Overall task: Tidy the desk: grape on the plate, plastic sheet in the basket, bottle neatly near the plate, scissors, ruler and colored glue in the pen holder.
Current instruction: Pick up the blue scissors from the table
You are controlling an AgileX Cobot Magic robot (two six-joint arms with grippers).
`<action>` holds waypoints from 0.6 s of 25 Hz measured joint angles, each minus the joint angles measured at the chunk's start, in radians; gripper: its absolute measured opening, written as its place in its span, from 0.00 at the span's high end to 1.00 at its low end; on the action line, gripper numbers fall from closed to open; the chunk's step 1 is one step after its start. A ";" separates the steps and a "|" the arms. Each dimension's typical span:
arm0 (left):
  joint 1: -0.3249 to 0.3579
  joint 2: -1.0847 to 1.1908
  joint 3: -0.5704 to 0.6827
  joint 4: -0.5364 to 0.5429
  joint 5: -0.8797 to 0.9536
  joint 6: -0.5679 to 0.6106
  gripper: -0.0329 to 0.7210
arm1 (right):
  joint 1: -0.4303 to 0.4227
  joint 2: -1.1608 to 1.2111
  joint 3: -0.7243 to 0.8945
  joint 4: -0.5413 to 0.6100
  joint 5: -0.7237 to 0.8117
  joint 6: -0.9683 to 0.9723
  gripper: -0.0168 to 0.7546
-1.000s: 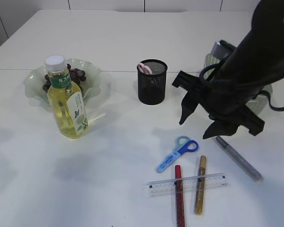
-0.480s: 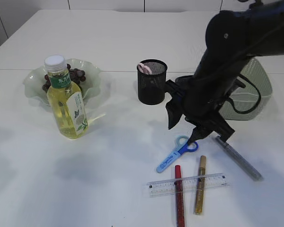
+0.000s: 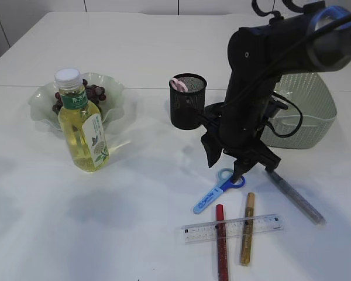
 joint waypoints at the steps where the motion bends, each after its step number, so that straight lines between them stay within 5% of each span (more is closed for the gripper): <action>1: 0.000 0.000 0.000 0.000 -0.002 0.000 0.42 | 0.000 0.006 0.000 -0.005 0.003 0.000 0.41; 15: 0.000 0.000 0.000 -0.002 -0.033 0.000 0.42 | 0.000 0.081 -0.002 0.027 -0.016 -0.133 0.41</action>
